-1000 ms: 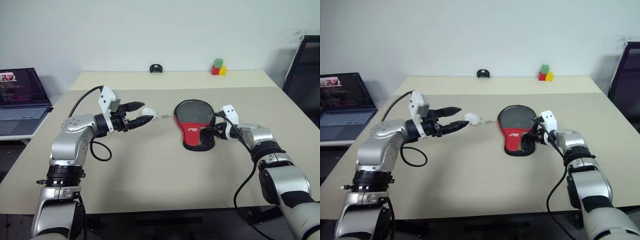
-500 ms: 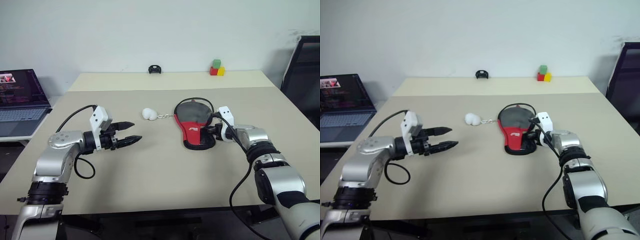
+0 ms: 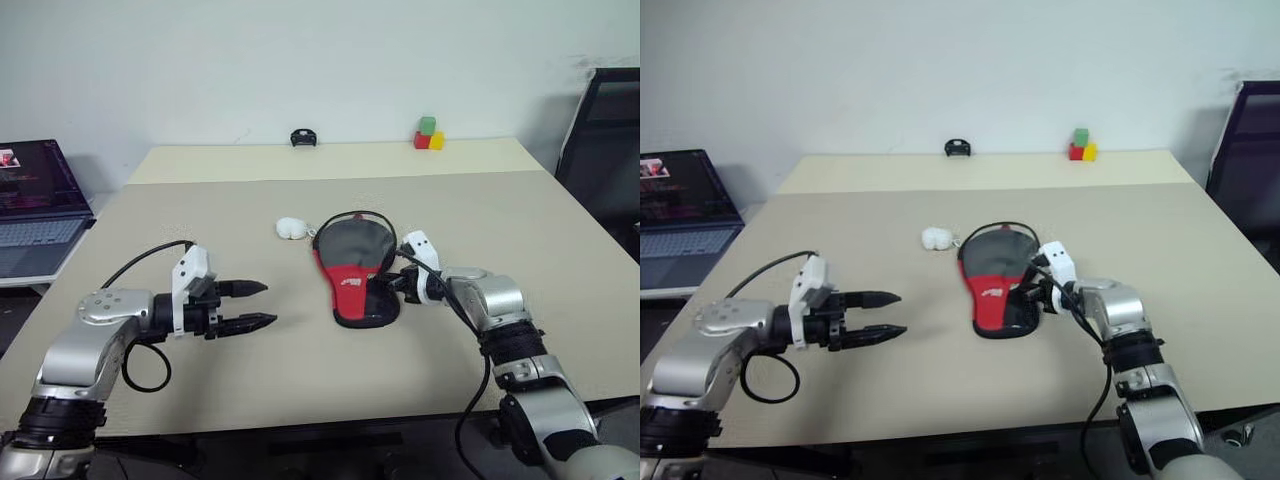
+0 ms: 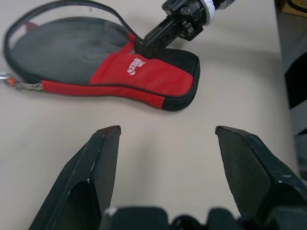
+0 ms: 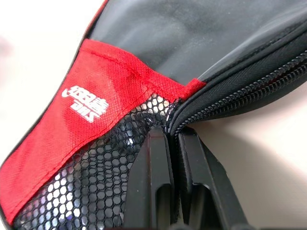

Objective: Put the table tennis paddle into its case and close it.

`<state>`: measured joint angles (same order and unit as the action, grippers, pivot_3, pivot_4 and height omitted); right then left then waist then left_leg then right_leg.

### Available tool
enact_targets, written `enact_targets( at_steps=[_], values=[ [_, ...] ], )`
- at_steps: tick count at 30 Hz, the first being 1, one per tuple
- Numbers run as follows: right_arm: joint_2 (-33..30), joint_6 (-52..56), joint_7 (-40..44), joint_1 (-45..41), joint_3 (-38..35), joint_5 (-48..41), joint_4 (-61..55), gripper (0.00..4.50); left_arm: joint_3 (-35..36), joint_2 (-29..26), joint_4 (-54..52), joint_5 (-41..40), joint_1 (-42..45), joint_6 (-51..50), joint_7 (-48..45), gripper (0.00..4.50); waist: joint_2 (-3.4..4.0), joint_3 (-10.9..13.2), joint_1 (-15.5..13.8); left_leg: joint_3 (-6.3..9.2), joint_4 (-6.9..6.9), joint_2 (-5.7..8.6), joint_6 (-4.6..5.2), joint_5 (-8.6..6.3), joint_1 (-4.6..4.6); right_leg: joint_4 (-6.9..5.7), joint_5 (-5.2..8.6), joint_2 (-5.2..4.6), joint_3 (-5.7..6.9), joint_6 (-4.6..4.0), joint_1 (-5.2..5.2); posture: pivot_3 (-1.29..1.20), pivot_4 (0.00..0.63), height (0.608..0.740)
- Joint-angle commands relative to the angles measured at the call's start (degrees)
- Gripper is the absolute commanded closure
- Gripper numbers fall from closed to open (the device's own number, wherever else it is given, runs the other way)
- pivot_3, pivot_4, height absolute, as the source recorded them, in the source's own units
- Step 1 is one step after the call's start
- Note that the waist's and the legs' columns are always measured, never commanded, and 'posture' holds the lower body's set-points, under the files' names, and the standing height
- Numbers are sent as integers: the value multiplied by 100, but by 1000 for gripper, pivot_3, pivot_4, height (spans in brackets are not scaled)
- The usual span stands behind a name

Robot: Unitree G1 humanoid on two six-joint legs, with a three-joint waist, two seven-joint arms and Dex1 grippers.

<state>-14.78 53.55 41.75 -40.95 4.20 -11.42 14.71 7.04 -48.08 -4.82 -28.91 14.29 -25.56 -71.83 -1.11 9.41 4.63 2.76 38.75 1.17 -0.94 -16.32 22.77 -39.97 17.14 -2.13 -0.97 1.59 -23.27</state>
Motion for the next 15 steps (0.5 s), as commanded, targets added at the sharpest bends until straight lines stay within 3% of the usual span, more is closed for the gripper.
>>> enact_targets(
  at_steps=[1,5,15],
  values=[
    [79,473,-5,273,150,-344,-870,4490,232,-149,-436,-202,-256,-25,-55,1046,0,0,-3,0,0,0,0,0,0,0,0,0,-1,0,0,0,150,740],
    [64,1018,-234,778,156,-541,-1717,4490,327,-243,-744,-207,-727,69,-92,1046,1,0,-19,2,-2,0,0,0,2,4,0,-1,0,0,0,0,150,740],
    [212,2394,-996,1880,-275,-1069,-3457,4490,426,-354,-912,-383,-862,-105,-55,1046,0,0,-172,6,-2,1,0,-1,3,10,1,-2,4,0,3,0,150,740]
  ],
)
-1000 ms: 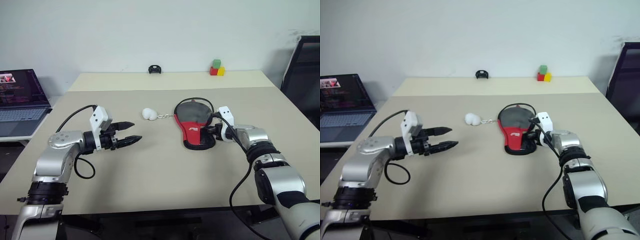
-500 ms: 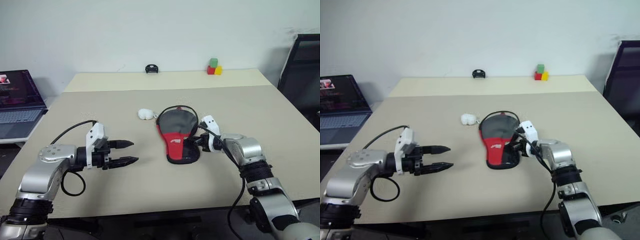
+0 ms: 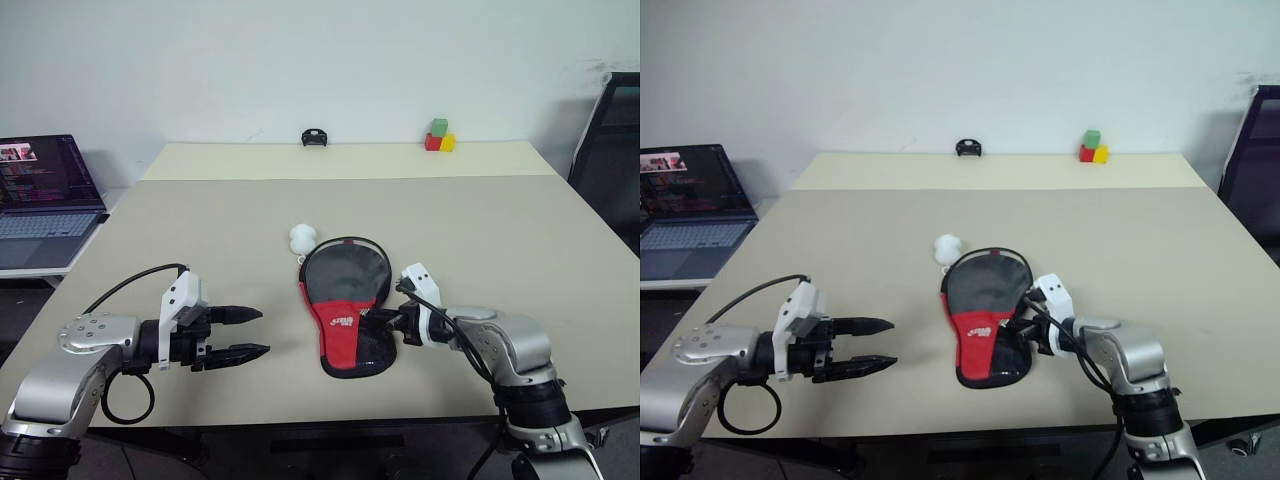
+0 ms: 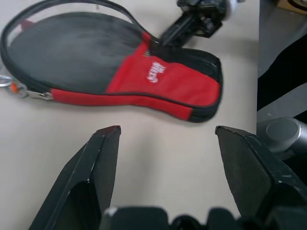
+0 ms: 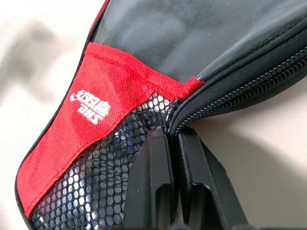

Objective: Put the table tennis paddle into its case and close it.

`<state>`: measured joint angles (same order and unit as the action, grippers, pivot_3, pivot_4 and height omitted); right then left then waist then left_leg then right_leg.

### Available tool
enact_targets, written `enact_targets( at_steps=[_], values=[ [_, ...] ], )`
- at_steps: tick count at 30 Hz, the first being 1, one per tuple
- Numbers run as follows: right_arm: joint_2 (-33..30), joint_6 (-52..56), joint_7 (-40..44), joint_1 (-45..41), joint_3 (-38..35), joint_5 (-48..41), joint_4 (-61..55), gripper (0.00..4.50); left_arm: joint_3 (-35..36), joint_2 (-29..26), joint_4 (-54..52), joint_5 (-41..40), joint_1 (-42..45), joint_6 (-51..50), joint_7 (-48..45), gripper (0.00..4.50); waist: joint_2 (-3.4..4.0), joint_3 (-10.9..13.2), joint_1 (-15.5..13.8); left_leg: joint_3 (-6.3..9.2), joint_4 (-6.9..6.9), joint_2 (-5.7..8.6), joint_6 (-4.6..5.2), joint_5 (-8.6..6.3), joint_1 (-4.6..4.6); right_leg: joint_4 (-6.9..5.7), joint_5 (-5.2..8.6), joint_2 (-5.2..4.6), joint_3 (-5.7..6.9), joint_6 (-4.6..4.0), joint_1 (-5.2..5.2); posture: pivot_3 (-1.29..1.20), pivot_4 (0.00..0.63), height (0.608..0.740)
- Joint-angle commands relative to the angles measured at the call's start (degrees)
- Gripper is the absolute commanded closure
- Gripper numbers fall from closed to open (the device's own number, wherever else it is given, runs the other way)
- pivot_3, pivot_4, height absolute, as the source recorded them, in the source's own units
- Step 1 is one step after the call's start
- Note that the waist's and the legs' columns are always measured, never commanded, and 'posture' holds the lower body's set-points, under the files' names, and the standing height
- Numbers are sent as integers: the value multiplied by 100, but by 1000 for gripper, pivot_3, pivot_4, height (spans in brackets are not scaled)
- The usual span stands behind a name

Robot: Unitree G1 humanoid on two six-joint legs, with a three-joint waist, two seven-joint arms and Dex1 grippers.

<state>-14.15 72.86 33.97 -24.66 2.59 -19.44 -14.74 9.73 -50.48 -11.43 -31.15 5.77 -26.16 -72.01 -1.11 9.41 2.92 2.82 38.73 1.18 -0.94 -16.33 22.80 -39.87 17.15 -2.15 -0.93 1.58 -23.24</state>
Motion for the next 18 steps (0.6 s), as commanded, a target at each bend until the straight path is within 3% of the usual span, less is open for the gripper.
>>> enact_targets(
  at_steps=[1,9,18],
  values=[
    [234,595,-330,335,-208,-294,-642,4490,153,-123,-271,-181,-18,-61,-43,1046,0,0,-7,1,-1,0,0,0,1,0,0,0,1,0,0,0,150,740],
    [1085,1444,-1167,865,-804,-372,-1486,4490,97,-196,-337,-246,-17,-176,-115,1046,0,0,-16,3,-2,1,0,0,-2,0,1,0,2,-1,1,0,150,740],
    [1365,1941,-1457,1162,-943,-426,-2077,4490,-78,-229,-265,-253,155,-230,-245,1046,0,0,-22,5,-3,2,0,0,-2,3,2,0,6,-1,3,0,150,740]
  ],
)
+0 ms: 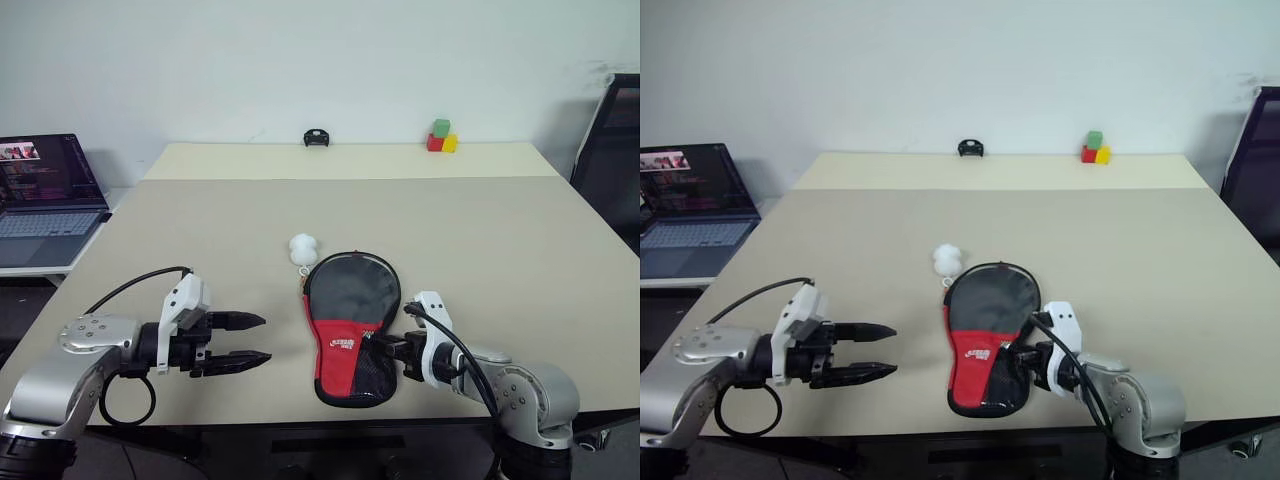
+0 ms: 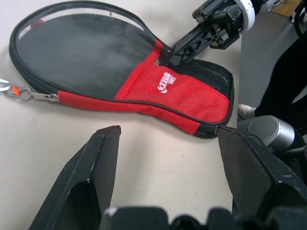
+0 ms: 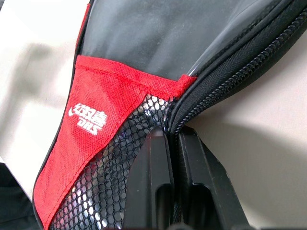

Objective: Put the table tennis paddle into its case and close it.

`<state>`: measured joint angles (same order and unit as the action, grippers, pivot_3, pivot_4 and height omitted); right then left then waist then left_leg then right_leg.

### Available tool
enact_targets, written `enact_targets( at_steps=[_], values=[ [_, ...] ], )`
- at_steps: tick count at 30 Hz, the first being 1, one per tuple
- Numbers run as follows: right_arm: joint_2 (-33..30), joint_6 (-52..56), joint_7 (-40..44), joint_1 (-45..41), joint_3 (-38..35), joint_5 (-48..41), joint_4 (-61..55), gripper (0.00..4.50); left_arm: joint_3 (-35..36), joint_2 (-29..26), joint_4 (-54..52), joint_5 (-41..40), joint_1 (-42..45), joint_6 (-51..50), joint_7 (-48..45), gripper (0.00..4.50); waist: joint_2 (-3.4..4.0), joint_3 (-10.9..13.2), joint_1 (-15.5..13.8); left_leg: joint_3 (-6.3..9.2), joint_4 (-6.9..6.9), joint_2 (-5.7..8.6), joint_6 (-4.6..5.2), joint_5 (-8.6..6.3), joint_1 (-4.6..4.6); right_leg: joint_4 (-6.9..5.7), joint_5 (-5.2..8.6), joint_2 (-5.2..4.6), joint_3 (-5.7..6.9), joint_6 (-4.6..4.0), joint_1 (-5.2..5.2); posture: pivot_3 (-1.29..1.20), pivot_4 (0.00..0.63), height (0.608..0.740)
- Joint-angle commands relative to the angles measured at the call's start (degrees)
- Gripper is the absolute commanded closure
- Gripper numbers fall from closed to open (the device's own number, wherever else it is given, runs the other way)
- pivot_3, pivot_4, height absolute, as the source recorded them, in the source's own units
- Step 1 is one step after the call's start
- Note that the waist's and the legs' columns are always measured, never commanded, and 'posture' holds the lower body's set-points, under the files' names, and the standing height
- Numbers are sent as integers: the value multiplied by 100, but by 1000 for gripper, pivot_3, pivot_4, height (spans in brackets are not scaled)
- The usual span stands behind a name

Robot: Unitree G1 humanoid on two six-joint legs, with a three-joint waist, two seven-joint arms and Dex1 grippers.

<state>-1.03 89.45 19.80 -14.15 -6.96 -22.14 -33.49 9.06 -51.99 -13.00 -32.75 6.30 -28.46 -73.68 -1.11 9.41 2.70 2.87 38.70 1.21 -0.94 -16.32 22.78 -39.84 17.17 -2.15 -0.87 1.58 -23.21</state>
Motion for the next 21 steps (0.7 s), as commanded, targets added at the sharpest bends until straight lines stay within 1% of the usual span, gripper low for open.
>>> enact_targets(
  at_steps=[1,13,21],
  values=[
    [59,296,-52,123,9,-165,-223,4490,-26,-69,-99,-86,119,1,-81,1046,0,0,0,-1,0,0,0,0,-1,0,0,0,0,0,0,0,150,740],
    [-25,304,-182,352,81,-404,-465,4490,-148,-17,-83,-89,152,38,-96,1046,0,0,2,-1,-1,0,0,0,-1,3,1,0,-1,0,0,0,150,740],
    [-191,304,-236,400,94,-575,-490,4490,-191,38,-91,-89,137,52,-81,1046,0,0,2,0,-2,0,0,0,0,5,1,0,0,0,0,0,150,740]
  ],
)
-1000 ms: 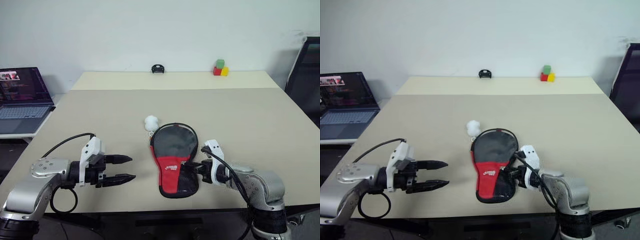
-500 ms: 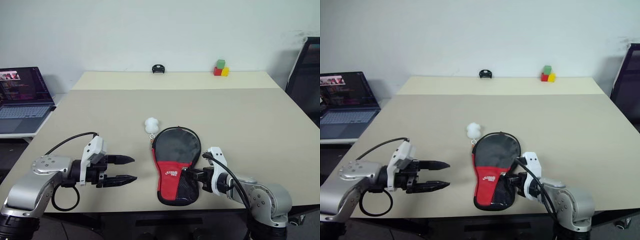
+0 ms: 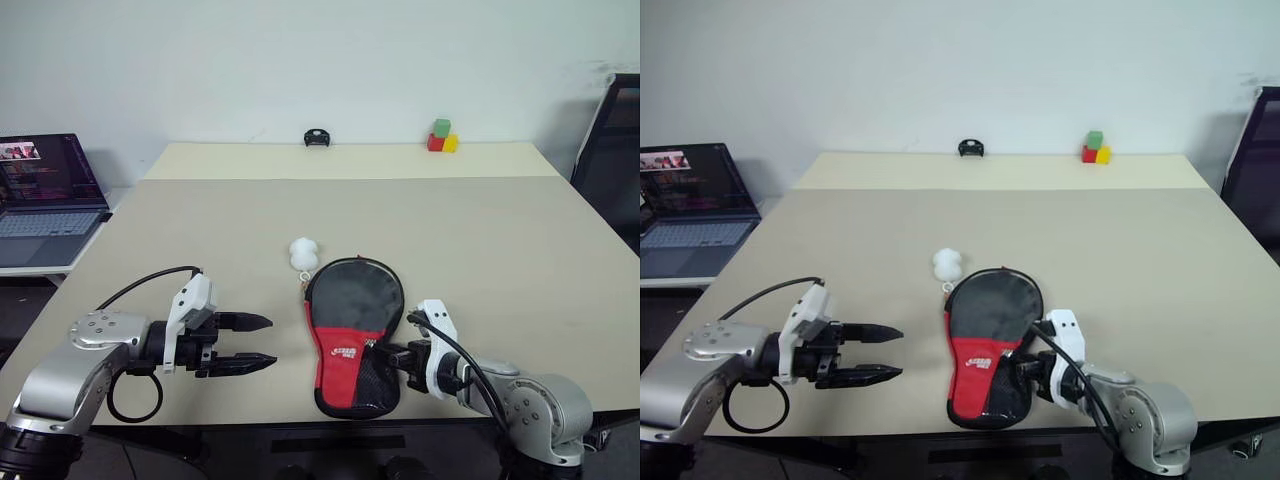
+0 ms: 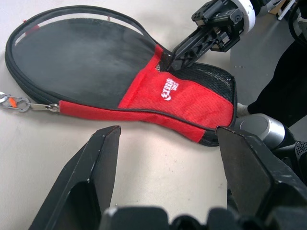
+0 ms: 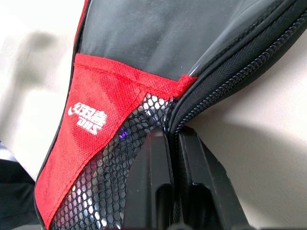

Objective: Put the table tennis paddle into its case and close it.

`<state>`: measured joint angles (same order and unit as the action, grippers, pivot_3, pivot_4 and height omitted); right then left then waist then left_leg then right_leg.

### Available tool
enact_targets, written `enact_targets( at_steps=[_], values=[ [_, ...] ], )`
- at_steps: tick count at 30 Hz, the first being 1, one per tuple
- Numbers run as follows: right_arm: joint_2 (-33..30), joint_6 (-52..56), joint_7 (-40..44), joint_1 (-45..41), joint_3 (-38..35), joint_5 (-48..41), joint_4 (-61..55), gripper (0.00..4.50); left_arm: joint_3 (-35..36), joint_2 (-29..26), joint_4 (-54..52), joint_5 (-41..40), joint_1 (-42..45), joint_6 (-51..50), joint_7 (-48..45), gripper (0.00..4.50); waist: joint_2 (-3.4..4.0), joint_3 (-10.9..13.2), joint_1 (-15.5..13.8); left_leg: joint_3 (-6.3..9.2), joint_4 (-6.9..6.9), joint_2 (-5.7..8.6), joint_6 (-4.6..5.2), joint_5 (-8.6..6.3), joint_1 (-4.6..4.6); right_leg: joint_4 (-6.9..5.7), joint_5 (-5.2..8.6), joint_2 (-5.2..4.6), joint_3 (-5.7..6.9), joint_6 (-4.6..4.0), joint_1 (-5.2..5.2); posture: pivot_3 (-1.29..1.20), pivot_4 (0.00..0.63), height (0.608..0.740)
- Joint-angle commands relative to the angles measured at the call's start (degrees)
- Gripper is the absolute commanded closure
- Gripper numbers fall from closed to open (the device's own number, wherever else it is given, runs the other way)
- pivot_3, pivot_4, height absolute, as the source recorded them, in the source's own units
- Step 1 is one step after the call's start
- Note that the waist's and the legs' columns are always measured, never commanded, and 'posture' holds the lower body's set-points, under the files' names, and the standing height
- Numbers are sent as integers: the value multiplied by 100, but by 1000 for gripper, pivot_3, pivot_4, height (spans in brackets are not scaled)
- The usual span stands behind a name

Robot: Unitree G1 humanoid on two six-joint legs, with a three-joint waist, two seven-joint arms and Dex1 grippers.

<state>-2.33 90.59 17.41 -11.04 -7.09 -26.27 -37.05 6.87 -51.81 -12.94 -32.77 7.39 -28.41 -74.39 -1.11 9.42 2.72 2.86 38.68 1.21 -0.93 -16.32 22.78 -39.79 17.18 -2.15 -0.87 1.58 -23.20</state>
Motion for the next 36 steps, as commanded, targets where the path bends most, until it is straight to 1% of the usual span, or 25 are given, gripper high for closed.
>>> enact_targets(
  at_steps=[1,7,12,13,15,16,21,27,34,36],
  values=[
    [-62,191,-10,90,111,-173,-137,4490,21,31,-95,-83,34,50,-7,1046,0,0,0,0,0,0,0,0,0,0,0,0,1,0,0,0,150,740],
    [0,191,-214,26,69,-76,-124,4490,-52,118,-41,-28,93,104,21,1046,0,0,0,0,0,0,0,0,0,0,0,0,0,0,1,0,150,740],
    [70,191,-344,9,-64,-68,-187,3113,-102,177,17,17,145,154,40,1046,-1,-1,-2,1,0,0,0,0,-2,-2,0,0,1,0,2,0,150,740],
    [89,191,-367,22,-88,-80,-225,2745,-116,193,19,25,153,162,52,1046,-1,-1,-1,1,0,0,0,0,-2,-3,0,0,1,0,2,0,150,740],
    [142,191,-430,67,-142,-101,-361,2150,-130,217,6,23,145,169,79,1046,-1,-1,-1,0,0,0,0,0,-5,-5,0,0,0,0,4,0,150,740],
    [172,191,-468,92,-161,-105,-420,1748,-125,219,-4,17,125,176,86,1046,-1,-1,-2,1,0,0,0,0,-5,-6,0,0,1,0,5,0,150,740],
    [121,191,-497,143,-347,-272,-712,75,-118,212,-48,-19,49,192,122,1046,-1,-1,-3,2,1,0,0,0,-6,-7,0,0,1,0,6,0,150,740],
    [8,191,-474,-5,-669,-510,-841,27,-120,222,-77,-45,24,180,150,1046,1,0,-21,3,1,1,0,0,-5,-8,0,0,1,0,4,0,150,740],
    [-508,190,-70,-376,-782,-861,-926,27,-85,284,-84,-58,17,166,273,1046,1,1,-18,2,0,1,0,0,-5,-7,0,0,2,0,4,0,150,740],
    [-712,-33,63,-569,-697,-903,-876,27,-25,338,-90,-68,19,142,419,1046,1,1,-17,3,0,1,0,0,-5,-8,0,1,2,0,4,0,150,740]
  ],
)
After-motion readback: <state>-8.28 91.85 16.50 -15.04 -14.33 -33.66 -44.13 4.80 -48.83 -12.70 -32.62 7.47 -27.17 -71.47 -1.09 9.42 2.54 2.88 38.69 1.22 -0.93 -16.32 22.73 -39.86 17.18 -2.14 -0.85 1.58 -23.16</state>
